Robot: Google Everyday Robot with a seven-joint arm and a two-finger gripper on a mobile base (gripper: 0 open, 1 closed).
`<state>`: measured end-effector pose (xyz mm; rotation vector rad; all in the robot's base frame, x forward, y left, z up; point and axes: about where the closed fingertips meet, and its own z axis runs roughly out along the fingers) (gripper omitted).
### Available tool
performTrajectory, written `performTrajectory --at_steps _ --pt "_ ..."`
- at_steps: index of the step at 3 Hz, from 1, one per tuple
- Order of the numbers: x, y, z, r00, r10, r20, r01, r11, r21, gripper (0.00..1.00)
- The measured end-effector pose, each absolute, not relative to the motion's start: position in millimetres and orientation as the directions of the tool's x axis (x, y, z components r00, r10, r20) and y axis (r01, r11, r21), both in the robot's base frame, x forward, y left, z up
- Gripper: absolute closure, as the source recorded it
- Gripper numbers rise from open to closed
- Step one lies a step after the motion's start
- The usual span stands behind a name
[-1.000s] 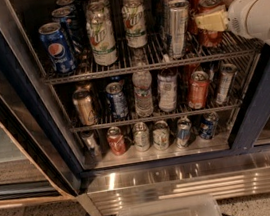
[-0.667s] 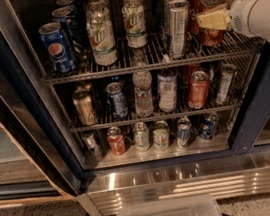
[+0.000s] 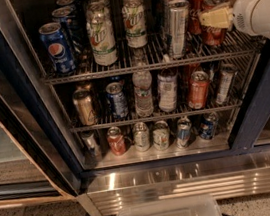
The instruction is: Pick coke can from top shelf of fridge
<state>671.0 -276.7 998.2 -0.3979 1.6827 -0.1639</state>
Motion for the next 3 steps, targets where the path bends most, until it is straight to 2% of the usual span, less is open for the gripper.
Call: performTrajectory --at_steps 3 --pt "661.4 -275.8 1016.6 -0.123 -0.253 -0.96 -0.191 0.955 -0.227 1.0"
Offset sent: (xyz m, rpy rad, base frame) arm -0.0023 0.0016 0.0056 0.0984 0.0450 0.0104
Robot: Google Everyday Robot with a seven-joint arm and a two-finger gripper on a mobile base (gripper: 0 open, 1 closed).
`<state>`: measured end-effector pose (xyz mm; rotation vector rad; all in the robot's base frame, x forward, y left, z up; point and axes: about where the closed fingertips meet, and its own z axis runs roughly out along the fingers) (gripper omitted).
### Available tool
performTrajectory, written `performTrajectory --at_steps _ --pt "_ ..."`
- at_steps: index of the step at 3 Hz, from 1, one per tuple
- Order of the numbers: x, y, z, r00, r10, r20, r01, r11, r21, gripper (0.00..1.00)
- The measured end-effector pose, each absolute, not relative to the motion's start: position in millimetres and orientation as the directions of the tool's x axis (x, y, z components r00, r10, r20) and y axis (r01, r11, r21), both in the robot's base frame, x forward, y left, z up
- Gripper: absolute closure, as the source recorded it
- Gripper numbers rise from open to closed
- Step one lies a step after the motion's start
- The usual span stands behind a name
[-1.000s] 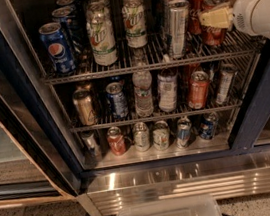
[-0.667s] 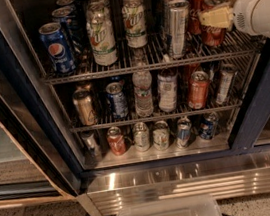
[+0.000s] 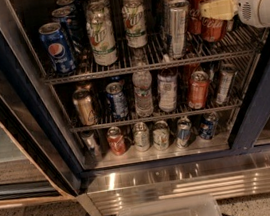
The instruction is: Pick coke can from top shelf of fridge
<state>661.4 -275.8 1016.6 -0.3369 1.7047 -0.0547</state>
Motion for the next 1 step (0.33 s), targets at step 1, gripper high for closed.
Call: performTrajectory --at_steps 1 --pt "661.4 -275.8 1016.6 -0.123 -0.253 -0.96 -0.191 0.955 -0.227 1.0"
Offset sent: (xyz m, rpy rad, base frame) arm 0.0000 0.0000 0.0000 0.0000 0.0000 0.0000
